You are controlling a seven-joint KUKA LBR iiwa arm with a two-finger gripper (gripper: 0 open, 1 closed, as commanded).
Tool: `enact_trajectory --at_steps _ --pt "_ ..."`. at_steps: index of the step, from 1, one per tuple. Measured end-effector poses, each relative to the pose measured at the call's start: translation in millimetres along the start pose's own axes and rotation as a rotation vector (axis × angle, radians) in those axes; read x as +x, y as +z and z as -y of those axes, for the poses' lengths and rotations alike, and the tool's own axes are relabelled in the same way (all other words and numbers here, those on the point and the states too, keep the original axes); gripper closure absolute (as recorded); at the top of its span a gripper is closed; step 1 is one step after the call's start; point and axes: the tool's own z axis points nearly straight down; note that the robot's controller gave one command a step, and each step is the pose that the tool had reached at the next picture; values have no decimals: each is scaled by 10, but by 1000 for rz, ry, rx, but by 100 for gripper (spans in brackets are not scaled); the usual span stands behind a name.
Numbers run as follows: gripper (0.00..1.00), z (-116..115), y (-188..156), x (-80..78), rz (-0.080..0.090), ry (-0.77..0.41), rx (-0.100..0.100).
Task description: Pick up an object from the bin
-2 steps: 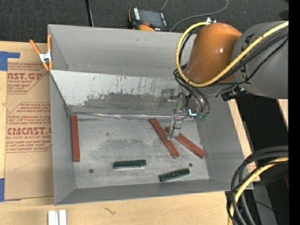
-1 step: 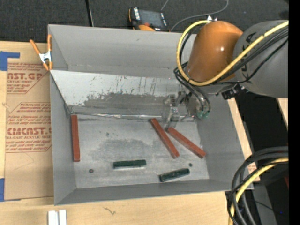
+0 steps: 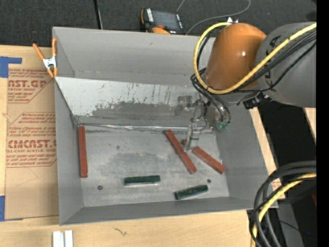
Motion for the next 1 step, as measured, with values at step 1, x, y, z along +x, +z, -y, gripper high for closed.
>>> enact_trajectory --at_steps 1 --pt "0 230 1260 514 -7 -85 -1"
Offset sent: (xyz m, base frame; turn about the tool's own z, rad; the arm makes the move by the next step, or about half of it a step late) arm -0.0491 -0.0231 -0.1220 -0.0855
